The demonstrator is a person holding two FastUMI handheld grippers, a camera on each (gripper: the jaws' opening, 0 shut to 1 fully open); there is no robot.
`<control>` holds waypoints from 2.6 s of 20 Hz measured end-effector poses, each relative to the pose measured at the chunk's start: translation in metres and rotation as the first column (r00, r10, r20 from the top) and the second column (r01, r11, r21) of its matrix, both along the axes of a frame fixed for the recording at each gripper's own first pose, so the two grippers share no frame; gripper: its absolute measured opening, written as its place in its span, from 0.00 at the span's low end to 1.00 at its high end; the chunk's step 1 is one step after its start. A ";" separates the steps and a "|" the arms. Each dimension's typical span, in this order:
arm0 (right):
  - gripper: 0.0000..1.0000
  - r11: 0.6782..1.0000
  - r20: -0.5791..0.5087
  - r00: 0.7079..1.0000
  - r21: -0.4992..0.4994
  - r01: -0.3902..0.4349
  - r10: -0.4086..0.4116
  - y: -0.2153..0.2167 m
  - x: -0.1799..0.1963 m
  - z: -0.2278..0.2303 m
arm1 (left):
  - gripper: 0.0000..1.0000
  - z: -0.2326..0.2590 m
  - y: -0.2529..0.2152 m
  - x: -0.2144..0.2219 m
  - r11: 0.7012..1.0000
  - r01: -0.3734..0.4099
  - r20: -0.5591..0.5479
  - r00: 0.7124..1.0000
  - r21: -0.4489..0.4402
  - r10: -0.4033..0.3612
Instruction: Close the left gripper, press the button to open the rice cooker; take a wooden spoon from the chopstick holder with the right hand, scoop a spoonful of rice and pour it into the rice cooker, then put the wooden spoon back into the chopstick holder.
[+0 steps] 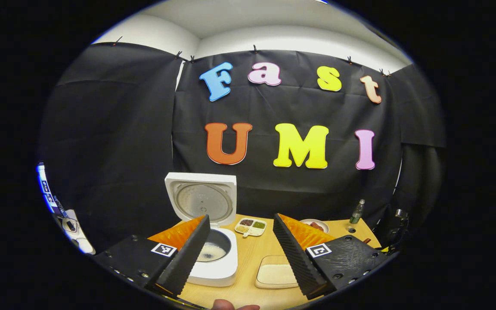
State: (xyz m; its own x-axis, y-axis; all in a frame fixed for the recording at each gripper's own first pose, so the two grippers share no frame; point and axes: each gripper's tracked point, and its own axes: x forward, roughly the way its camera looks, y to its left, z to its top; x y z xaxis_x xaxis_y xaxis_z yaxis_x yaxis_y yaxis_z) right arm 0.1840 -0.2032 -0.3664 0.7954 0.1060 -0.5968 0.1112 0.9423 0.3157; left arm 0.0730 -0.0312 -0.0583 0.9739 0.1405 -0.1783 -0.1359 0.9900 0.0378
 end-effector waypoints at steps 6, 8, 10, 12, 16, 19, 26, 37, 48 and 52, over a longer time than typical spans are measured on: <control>0.57 0.999 -0.010 1.000 0.022 -0.028 0.029 0.007 0.021 -0.010 | 0.94 -0.004 0.010 -0.007 0.998 -0.054 -0.012 0.998 -0.011 0.054; 0.47 0.999 -0.009 1.000 0.021 -0.027 0.027 0.006 0.019 -0.006 | 0.94 -0.002 0.014 -0.007 0.998 -0.063 -0.011 0.998 -0.017 0.063; 0.36 0.999 -0.010 1.000 0.033 -0.025 0.025 0.009 0.013 -0.003 | 0.94 -0.002 0.017 -0.009 0.998 -0.066 -0.004 0.998 -0.025 0.066; 0.27 0.999 -0.018 1.000 0.044 -0.022 0.023 0.012 0.008 0.001 | 0.94 -0.001 0.020 -0.010 0.998 -0.063 0.000 0.998 -0.025 0.063; 0.23 1.000 -0.014 1.000 0.015 -0.008 0.008 0.023 -0.003 0.017 | 0.94 0.008 0.038 -0.010 0.998 -0.059 0.026 0.998 -0.035 0.060; 0.19 0.999 0.022 1.000 -0.049 0.018 -0.017 0.028 -0.009 0.043 | 0.94 0.009 0.054 -0.011 0.998 -0.038 0.033 0.999 -0.048 0.040; 0.17 0.979 0.152 0.988 -0.194 0.069 -0.039 0.068 -0.019 0.146 | 0.94 0.012 0.092 -0.010 0.998 0.062 0.064 0.996 -0.033 -0.060; 0.17 0.934 0.142 0.981 -0.349 -0.078 0.135 0.215 -0.012 0.120 | 0.94 0.017 0.146 -0.025 0.990 0.138 0.107 0.984 0.022 -0.139; 0.17 0.795 0.039 0.980 -0.592 -0.134 0.194 0.237 -0.015 0.016 | 0.94 -0.001 0.191 -0.042 0.995 0.097 0.039 0.994 0.021 -0.098; 0.17 0.885 0.025 0.982 -0.439 -0.156 0.186 0.269 -0.019 0.004 | 0.94 -0.005 0.197 -0.043 0.996 0.091 0.027 0.995 0.011 -0.091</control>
State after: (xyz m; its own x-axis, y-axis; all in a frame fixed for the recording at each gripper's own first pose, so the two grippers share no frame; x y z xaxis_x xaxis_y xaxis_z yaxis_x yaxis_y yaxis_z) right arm 0.1646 0.0654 -0.3621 0.8264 -0.0133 -0.5629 -0.0705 0.9894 -0.1269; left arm 0.0302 0.1656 -0.0631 0.9872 0.0526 -0.1503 -0.0463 0.9979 0.0453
